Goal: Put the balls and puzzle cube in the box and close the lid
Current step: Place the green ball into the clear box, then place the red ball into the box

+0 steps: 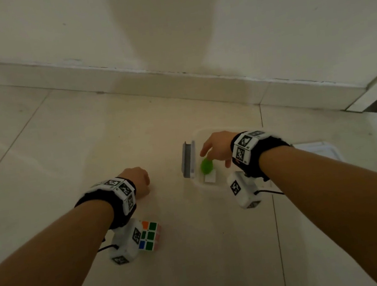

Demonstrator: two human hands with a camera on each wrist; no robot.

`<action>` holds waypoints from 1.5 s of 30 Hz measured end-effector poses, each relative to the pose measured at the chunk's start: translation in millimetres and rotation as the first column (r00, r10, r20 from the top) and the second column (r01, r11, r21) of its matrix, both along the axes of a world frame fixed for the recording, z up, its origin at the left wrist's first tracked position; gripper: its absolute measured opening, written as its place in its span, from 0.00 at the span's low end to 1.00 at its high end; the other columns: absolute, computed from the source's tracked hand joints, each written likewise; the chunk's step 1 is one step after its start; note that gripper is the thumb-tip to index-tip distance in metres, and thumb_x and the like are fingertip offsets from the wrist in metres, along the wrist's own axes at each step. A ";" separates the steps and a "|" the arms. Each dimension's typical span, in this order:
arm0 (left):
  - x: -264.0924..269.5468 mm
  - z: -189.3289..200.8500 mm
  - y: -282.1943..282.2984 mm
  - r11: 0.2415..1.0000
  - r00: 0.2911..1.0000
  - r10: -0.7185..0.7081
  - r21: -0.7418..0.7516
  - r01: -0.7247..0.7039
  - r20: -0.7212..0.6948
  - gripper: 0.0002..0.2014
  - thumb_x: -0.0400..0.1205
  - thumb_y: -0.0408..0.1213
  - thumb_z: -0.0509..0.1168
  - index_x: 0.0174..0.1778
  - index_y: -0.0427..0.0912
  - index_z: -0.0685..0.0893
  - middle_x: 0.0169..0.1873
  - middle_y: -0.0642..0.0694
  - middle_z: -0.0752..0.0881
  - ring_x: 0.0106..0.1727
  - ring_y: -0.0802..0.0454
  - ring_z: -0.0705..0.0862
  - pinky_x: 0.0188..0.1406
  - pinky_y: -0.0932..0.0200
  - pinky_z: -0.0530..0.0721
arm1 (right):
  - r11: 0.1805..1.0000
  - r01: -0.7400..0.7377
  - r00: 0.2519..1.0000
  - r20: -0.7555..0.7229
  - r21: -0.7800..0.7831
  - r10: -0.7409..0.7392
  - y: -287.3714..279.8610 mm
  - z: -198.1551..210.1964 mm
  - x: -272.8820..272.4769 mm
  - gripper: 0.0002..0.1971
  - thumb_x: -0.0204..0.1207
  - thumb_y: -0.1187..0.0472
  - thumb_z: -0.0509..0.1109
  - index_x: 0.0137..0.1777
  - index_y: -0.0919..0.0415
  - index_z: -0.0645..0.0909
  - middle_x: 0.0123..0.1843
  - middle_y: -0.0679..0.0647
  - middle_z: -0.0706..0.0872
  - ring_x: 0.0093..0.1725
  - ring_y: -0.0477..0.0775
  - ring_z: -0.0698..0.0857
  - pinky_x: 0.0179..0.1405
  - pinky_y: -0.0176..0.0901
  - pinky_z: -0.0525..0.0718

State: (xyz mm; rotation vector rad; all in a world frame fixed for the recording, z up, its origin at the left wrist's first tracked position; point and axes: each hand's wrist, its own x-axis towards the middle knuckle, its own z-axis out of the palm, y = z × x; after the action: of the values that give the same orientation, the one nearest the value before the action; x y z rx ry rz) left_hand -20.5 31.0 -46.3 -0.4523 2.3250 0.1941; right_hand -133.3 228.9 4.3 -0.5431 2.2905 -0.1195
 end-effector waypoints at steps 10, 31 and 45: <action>9.4 -2.0 11.7 0.998 0.997 -0.063 -0.030 0.062 -0.035 0.15 0.83 0.33 0.65 0.64 0.40 0.86 0.66 0.40 0.84 0.63 0.43 0.85 0.57 0.58 0.83 | 0.999 -0.031 0.997 -0.074 -0.023 0.029 13.9 12.6 -0.2 0.17 0.82 0.58 0.65 0.69 0.55 0.85 0.69 0.54 0.85 0.54 0.56 0.86 0.54 0.44 0.83; -5.8 79.0 45.1 0.240 0.629 0.774 0.888 -0.392 0.068 0.21 0.80 0.47 0.69 0.62 0.34 0.85 0.58 0.37 0.90 0.47 0.44 0.87 0.50 0.48 0.88 | 0.776 0.185 0.982 0.132 -0.603 -0.132 9.7 42.7 -1.1 0.15 0.69 0.55 0.81 0.55 0.56 0.89 0.44 0.50 0.95 0.42 0.48 0.93 0.42 0.42 0.91; 27.2 47.8 26.9 0.799 0.842 0.535 0.279 -0.532 0.071 0.27 0.83 0.46 0.66 0.74 0.34 0.76 0.73 0.35 0.77 0.71 0.36 0.78 0.64 0.46 0.81 | 0.995 0.102 0.981 0.170 -0.021 -0.097 15.8 -2.4 11.7 0.18 0.75 0.56 0.76 0.60 0.65 0.87 0.55 0.58 0.92 0.43 0.57 0.91 0.28 0.39 0.84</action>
State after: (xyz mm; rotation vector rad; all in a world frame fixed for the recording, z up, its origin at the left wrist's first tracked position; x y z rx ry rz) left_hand 6.7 58.0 1.5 -0.9522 2.0751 0.8011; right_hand -121.6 244.7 2.0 -0.4168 2.1535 -0.2402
